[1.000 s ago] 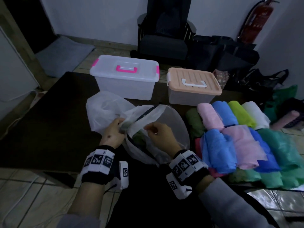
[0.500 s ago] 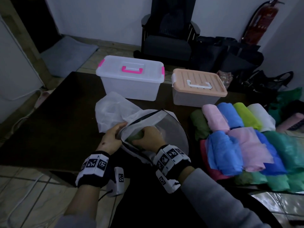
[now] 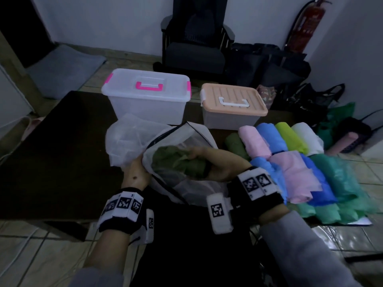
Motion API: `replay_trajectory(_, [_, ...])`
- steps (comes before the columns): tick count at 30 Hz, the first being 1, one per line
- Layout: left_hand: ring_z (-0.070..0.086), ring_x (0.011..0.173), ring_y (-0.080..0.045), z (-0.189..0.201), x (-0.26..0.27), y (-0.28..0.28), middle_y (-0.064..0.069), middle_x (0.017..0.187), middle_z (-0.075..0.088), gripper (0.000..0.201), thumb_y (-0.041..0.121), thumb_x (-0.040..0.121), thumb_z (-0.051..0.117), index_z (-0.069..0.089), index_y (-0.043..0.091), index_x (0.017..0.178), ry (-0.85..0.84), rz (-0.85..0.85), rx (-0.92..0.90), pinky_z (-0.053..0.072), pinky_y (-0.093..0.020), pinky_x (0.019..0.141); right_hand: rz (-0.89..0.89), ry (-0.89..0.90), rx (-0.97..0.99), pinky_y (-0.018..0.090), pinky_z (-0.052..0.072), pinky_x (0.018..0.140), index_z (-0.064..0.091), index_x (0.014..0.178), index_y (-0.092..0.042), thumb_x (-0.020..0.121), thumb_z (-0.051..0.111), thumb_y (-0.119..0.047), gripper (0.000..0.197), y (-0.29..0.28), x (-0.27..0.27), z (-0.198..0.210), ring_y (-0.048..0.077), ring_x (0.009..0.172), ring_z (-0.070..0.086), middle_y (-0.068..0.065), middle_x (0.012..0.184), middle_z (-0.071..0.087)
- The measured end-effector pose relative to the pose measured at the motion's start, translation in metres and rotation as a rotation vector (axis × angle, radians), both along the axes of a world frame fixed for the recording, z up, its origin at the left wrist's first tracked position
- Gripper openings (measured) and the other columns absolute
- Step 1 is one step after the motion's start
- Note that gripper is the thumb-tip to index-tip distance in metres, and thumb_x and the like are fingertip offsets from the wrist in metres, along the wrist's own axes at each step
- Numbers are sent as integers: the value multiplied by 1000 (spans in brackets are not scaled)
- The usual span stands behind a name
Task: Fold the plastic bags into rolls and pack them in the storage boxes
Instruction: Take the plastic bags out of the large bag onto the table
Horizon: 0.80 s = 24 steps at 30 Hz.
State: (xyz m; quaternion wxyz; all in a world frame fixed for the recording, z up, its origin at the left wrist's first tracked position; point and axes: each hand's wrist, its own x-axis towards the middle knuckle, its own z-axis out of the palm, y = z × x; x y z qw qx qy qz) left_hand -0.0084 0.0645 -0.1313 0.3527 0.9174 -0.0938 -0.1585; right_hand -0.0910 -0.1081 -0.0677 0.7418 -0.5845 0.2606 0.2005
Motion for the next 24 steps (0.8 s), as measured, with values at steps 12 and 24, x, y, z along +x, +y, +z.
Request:
replay_trajectory(12, [37, 125, -33, 7, -39, -22, -21, 137, 33, 47, 13, 90, 55, 36, 1, 132, -489, 106, -193, 37, -44, 102, -701, -263, -1076, 21, 35, 51, 53, 63, -7, 86, 60, -17, 26, -70, -109, 6, 14, 59, 51, 12, 65, 53])
replay_trajectory(24, [22, 140, -24, -28, -33, -42, -2, 149, 26, 86, 46, 71, 75, 33, 24, 143, -6, -568, 296, 27, -34, 112, -475, 242, -1640, 47, 26, 98, 44, 127, 1, 78, 54, -38, 63, -74, -124, -30, 39, 122, 32, 26, 126, 41])
